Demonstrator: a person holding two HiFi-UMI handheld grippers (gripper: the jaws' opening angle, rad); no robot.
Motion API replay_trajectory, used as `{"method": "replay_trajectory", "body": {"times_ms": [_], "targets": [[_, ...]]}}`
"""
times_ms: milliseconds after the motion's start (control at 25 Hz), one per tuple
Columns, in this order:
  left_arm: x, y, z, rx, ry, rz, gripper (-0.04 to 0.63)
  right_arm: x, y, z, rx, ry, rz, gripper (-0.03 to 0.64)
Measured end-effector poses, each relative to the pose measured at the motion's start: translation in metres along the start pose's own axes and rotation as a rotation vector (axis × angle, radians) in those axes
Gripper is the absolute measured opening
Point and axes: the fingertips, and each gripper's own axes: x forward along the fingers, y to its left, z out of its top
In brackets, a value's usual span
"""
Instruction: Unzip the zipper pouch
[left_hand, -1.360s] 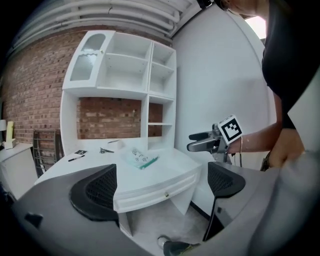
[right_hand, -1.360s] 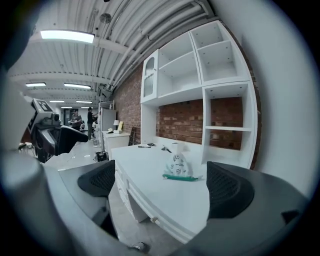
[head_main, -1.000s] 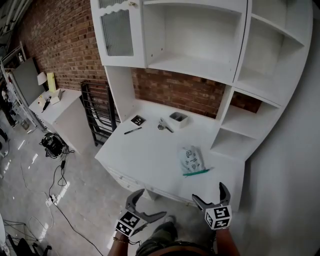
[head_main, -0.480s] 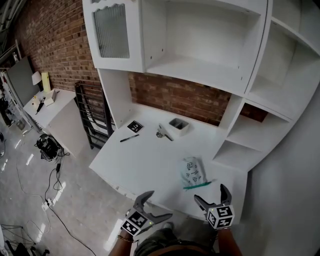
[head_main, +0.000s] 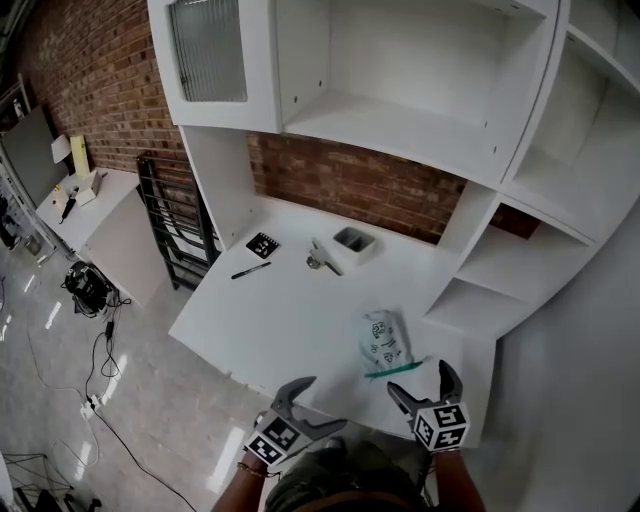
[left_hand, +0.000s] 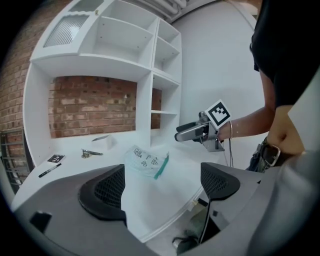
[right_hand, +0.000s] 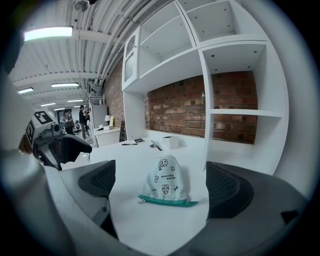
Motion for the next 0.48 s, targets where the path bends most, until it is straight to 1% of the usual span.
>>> {"method": "replay_trajectory", "body": {"times_ms": [120,200,280,400,480], "targets": [[0.001,0.004,-0.003,-0.007,0.000,0.020,0.474,-0.002,-0.001,-0.005,0.023,0.002,-0.007,0.557],[0.001,0.007,-0.007,0.019,0.022,0.036,0.474,-0.004,0.002,-0.005,0.031,0.003,0.003,0.551],[0.005,0.007,-0.014,0.068,0.059,0.027,0.469,-0.006,0.003,-0.008,0.024,0.009,0.009,0.535],[0.020,0.005,-0.027,0.161,0.115,-0.032,0.463,-0.005,-0.004,-0.015,0.024,0.018,0.003,0.523],[0.032,0.007,-0.027,0.220,0.133,-0.069,0.457,-0.003,-0.012,-0.019,0.030,0.024,-0.002,0.517]]}}
